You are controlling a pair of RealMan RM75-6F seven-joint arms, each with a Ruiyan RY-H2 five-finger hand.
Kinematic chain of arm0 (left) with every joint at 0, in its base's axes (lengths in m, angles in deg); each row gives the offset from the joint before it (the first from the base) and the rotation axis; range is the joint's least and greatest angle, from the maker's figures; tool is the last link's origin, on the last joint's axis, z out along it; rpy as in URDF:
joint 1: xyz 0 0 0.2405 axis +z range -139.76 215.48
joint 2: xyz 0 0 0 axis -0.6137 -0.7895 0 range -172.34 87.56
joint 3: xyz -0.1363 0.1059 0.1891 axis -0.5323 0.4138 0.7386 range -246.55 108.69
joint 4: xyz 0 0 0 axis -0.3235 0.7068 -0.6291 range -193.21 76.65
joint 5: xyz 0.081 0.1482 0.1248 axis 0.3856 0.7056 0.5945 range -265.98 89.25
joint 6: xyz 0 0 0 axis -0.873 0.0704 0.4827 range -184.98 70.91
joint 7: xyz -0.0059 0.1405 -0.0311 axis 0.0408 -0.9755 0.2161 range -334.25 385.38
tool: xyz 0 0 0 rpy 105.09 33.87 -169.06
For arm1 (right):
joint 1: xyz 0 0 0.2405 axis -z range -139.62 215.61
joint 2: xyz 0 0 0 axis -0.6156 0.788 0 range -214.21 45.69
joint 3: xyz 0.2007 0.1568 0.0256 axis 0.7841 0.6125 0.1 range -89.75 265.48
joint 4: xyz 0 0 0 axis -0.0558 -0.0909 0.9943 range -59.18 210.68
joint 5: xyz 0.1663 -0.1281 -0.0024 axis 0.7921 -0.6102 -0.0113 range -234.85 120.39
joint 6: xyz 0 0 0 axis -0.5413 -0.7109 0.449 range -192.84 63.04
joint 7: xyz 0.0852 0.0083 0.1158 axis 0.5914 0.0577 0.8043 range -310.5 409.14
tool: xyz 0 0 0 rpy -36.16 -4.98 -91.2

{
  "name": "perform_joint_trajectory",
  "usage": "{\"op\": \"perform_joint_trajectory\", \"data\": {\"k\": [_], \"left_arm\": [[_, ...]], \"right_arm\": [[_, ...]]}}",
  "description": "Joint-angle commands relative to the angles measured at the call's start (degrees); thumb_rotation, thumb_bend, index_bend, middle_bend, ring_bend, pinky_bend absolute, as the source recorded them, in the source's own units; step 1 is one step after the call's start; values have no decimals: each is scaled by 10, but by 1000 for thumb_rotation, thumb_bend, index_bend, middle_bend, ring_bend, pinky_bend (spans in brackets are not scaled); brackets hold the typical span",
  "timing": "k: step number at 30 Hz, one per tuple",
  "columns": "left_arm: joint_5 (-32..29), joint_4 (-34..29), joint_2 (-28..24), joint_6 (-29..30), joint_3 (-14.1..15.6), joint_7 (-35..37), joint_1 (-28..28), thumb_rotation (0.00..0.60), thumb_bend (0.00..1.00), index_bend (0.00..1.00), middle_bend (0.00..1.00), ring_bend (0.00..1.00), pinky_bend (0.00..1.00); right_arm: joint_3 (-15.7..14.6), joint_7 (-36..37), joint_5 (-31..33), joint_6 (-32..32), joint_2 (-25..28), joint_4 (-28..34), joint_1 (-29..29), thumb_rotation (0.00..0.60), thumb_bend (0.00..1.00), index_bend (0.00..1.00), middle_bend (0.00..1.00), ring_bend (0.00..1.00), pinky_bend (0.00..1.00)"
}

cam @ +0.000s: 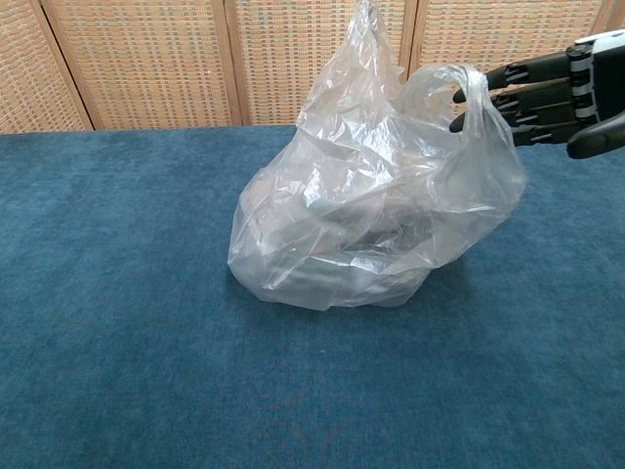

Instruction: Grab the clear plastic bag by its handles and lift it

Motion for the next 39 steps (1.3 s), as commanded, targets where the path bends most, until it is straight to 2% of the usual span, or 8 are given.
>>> {"op": "perform_joint_trajectory", "data": {"k": [1, 8, 12, 18, 23, 31, 39], "left_arm": [[-4, 1, 0, -4, -1, 2, -2, 600, 10, 0, 0, 0, 0], [-11, 0, -1, -10, -4, 3, -4, 600, 14, 0, 0, 0, 0], [-12, -1, 0, -11, -4, 0, -5, 600, 14, 0, 0, 0, 0], [-12, -2, 3, -11, -4, -6, -6, 600, 14, 0, 0, 0, 0], [-14, -2, 4, -12, -4, -8, -7, 600, 13, 0, 0, 0, 0], [-19, 0, 4, -14, -7, -5, -8, 600, 14, 0, 0, 0, 0], [-25, 1, 3, -18, -9, -2, -10, 600, 15, 0, 0, 0, 0]], "right_arm": [[3, 6, 6, 8, -4, 7, -17, 600, 0, 168, 188, 46, 39], [-3, 3, 21, -6, 7, 28, -26, 600, 0, 182, 201, 67, 65], [-7, 29, 28, -18, 11, 37, -30, 600, 0, 188, 208, 74, 86], [-25, 121, 17, -4, 6, 31, -65, 600, 0, 178, 208, 75, 90], [-24, 222, 32, -9, -12, 17, -87, 600, 0, 178, 209, 86, 192], [-23, 385, 33, -24, -35, -17, -126, 600, 0, 158, 208, 84, 193], [-24, 420, 45, 8, -74, -46, -161, 600, 0, 150, 191, 58, 143]]}}
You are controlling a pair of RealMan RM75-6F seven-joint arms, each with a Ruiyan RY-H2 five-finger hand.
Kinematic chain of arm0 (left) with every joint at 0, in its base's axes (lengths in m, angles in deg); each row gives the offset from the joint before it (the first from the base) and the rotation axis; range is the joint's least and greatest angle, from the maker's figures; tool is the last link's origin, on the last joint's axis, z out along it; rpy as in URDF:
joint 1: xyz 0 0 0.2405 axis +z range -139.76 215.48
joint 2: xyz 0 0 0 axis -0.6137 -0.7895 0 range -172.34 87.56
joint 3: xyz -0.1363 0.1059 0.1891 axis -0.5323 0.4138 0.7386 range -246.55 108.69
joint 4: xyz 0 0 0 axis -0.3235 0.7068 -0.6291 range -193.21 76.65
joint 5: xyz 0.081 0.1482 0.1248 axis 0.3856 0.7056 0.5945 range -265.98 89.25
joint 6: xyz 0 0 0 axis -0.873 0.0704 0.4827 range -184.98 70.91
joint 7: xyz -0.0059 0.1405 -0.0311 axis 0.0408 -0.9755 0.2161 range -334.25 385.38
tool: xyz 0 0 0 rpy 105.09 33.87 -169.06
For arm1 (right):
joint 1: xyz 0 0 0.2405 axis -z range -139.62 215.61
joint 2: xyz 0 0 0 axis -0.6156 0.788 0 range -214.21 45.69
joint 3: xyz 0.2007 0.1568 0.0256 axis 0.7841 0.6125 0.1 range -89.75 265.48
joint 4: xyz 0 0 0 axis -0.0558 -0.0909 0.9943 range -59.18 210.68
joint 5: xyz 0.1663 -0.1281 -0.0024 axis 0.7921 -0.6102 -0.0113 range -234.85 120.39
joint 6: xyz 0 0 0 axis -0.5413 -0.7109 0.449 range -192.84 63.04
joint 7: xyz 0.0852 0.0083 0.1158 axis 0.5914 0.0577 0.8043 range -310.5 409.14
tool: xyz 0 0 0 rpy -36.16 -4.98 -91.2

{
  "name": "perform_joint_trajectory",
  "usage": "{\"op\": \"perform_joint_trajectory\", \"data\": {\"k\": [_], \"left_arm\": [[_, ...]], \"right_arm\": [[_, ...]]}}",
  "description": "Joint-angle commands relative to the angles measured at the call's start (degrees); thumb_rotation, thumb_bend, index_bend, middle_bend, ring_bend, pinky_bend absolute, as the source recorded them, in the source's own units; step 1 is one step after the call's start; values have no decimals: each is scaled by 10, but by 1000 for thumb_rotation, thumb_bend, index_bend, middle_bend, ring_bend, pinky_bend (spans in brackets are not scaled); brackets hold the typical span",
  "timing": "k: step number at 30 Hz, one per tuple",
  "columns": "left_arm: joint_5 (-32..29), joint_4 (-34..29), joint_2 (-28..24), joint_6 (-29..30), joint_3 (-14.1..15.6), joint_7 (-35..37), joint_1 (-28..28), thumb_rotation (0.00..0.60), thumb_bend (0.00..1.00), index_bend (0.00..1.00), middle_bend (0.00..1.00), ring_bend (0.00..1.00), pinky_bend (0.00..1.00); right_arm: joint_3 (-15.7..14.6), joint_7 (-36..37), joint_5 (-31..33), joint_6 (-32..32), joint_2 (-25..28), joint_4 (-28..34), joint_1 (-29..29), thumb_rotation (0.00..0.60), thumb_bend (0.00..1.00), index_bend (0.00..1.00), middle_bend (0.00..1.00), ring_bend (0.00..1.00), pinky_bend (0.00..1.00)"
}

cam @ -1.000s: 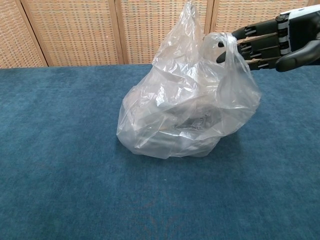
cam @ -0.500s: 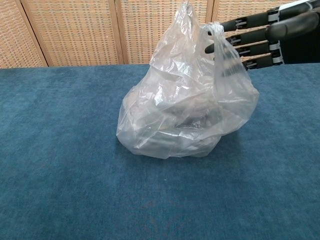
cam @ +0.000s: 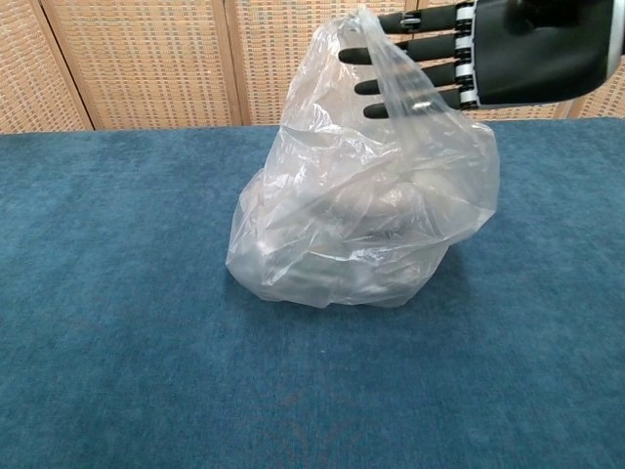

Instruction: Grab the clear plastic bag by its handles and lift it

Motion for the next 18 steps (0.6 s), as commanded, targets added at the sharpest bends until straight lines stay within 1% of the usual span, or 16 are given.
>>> {"op": "perform_joint_trajectory", "data": {"k": [1, 14, 18], "left_arm": [[-1, 0, 0, 0, -1, 0, 0, 600, 15, 0, 0, 0, 0], [-7, 1, -2, -3, -3, 6, -1, 600, 15, 0, 0, 0, 0], [-5, 1, -3, -2, -2, 7, -1, 600, 15, 0, 0, 0, 0]], "right_arm": [[0, 2, 12, 20, -20, -13, -17, 600, 0, 150, 191, 56, 140], [4, -14, 50, 54, -43, -6, -47, 600, 0, 157, 190, 60, 140], [6, -41, 69, 77, -42, -4, -53, 600, 0, 157, 190, 60, 139]]}}
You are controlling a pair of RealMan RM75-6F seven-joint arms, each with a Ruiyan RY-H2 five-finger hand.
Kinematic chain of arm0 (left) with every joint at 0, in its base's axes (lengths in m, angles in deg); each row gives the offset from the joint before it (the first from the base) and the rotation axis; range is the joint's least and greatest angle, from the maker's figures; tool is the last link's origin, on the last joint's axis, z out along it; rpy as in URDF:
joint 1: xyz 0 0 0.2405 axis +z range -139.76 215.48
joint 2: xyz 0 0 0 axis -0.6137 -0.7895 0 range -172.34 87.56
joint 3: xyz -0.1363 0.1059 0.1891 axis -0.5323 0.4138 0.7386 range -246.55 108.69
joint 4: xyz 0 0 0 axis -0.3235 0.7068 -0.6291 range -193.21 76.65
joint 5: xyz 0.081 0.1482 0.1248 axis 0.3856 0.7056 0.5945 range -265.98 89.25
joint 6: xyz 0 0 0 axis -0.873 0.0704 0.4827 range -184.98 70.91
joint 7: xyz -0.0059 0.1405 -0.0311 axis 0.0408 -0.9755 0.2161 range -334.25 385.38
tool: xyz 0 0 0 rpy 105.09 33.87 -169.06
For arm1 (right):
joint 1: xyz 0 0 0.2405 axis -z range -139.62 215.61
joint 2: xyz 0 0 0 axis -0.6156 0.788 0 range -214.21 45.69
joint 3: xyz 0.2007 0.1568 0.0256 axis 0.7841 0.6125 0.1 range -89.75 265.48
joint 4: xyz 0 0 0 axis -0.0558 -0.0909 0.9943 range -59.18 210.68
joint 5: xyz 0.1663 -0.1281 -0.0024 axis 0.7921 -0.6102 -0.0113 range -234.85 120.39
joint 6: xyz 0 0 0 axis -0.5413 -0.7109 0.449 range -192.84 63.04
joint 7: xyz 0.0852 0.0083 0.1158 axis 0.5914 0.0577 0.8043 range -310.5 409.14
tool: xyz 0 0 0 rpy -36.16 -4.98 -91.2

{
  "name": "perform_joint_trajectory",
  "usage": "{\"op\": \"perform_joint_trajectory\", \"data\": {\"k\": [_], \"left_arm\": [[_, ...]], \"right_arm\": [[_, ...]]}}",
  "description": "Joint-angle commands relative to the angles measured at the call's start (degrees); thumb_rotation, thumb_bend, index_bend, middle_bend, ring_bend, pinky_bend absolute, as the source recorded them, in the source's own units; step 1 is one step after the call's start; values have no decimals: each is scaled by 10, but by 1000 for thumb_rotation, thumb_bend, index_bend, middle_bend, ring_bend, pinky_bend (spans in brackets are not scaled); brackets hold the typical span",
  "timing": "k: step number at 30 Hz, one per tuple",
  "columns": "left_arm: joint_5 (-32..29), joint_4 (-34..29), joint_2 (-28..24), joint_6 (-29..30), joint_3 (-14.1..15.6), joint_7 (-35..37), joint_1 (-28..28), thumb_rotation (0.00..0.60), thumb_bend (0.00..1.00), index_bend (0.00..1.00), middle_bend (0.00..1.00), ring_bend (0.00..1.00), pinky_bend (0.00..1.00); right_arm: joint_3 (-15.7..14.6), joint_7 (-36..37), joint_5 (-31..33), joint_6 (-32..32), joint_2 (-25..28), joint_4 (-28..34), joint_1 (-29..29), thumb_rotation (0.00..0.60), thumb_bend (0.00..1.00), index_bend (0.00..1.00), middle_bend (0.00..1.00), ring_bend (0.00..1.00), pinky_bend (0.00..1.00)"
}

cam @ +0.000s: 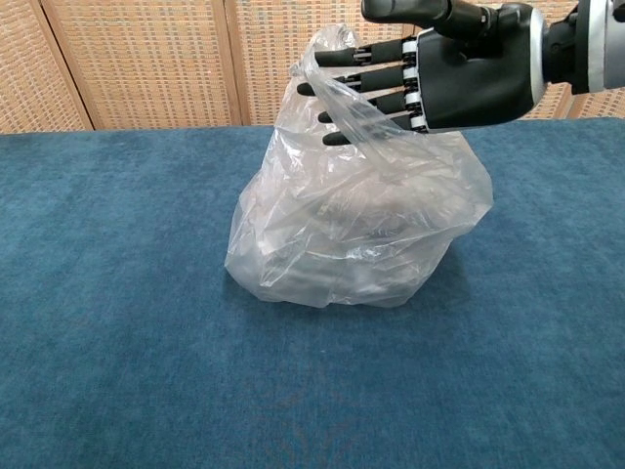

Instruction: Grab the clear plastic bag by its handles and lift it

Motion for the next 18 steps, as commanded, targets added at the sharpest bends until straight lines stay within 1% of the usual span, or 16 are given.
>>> {"op": "perform_joint_trajectory", "data": {"k": [1, 4, 9, 18], "left_arm": [[1, 0, -1, 0, 1, 0, 0, 600, 15, 0, 0, 0, 0], [1, 0, -1, -1, 0, 1, -1, 600, 14, 0, 0, 0, 0], [-3, 0, -2, -2, -1, 2, -1, 600, 16, 0, 0, 0, 0], [-2, -1, -3, 1, -1, 5, 0, 600, 14, 0, 0, 0, 0]], "right_arm": [[-1, -29, 13, 16, 2, 3, -4, 600, 0, 157, 190, 60, 139], [-7, -59, 14, 27, 10, 9, -4, 600, 0, 158, 190, 60, 140], [-23, -89, 11, 39, 33, 21, -2, 600, 0, 160, 190, 62, 139], [-33, -108, 11, 42, 54, 32, 3, 600, 0, 169, 192, 72, 140]]}}
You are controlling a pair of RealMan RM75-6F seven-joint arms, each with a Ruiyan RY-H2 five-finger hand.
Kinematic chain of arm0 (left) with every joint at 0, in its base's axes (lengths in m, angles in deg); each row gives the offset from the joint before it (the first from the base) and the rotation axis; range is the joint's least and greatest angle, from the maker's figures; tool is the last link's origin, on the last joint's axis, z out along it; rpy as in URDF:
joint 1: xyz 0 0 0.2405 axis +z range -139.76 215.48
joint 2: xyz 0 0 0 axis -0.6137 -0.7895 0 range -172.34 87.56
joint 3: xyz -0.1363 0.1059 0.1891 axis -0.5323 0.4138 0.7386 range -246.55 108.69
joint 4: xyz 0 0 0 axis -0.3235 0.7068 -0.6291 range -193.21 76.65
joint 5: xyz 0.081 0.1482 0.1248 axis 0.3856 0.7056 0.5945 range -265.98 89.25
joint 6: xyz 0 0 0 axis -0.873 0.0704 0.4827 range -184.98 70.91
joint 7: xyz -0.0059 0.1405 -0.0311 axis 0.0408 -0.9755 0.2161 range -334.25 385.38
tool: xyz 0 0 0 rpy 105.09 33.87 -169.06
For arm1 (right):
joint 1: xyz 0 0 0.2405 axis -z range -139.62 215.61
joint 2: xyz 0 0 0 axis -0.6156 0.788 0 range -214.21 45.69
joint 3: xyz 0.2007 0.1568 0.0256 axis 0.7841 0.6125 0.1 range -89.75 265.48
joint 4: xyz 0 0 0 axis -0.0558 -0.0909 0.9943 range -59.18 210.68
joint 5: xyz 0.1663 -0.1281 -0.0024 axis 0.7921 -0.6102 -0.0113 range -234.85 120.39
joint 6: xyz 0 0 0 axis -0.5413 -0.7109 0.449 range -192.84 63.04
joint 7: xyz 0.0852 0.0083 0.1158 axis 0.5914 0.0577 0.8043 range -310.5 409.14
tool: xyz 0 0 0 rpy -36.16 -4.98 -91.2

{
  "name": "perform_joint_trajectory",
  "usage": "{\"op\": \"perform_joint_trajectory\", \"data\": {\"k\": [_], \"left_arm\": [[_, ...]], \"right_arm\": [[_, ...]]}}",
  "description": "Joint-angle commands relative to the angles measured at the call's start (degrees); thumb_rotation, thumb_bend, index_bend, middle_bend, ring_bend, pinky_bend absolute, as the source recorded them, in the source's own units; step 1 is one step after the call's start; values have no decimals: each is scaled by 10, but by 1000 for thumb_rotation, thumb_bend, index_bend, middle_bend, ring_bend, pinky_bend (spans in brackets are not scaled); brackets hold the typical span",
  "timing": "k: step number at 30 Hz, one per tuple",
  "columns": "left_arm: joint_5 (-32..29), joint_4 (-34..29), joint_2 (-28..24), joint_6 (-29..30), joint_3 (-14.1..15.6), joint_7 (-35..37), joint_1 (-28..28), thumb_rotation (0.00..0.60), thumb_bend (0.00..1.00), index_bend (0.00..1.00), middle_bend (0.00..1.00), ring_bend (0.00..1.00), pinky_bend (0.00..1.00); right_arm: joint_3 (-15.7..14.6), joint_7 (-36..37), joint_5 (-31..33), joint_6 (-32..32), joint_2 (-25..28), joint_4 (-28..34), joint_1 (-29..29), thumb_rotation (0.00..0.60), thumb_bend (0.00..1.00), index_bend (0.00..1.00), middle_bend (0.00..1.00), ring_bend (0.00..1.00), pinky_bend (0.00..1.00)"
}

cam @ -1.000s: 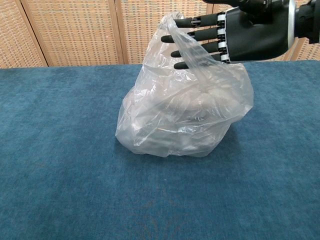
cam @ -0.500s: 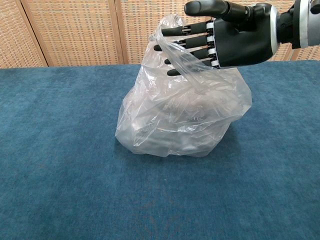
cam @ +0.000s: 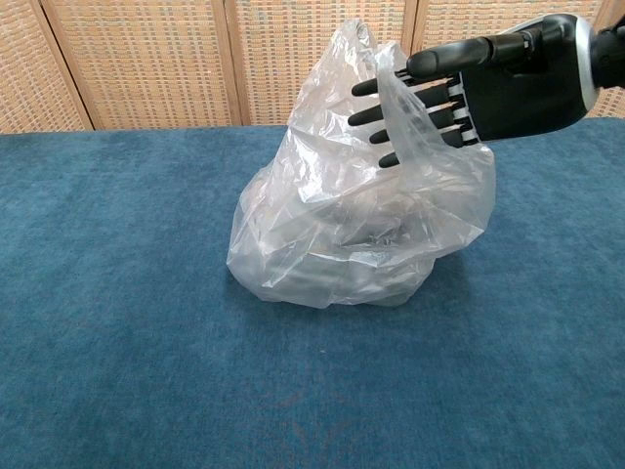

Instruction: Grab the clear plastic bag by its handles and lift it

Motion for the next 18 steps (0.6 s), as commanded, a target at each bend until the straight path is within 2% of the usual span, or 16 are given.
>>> {"op": "perform_joint_trajectory", "data": {"k": [1, 4, 8, 11, 18], "left_arm": [[-1, 0, 0, 0, -1, 0, 0, 600, 15, 0, 0, 0, 0], [-4, 0, -1, 0, -2, 2, 0, 600, 15, 0, 0, 0, 0], [-7, 1, -1, -2, -3, 3, -1, 600, 16, 0, 0, 0, 0], [-8, 2, -1, -5, -3, 1, -2, 600, 15, 0, 0, 0, 0], [-15, 3, -1, -7, -6, 4, -2, 600, 15, 0, 0, 0, 0]], "right_arm": [[-2, 5, 1, -2, 5, 5, 2, 600, 0, 172, 193, 74, 139], [0, 72, -7, -31, 3, 10, 6, 600, 0, 191, 208, 89, 140], [-4, 149, -44, -67, -6, -13, -3, 600, 0, 198, 216, 98, 143], [0, 207, -52, -84, -17, -28, -14, 600, 0, 214, 236, 119, 200], [5, 269, -53, -90, -25, -53, -38, 600, 0, 308, 342, 238, 233]]}}
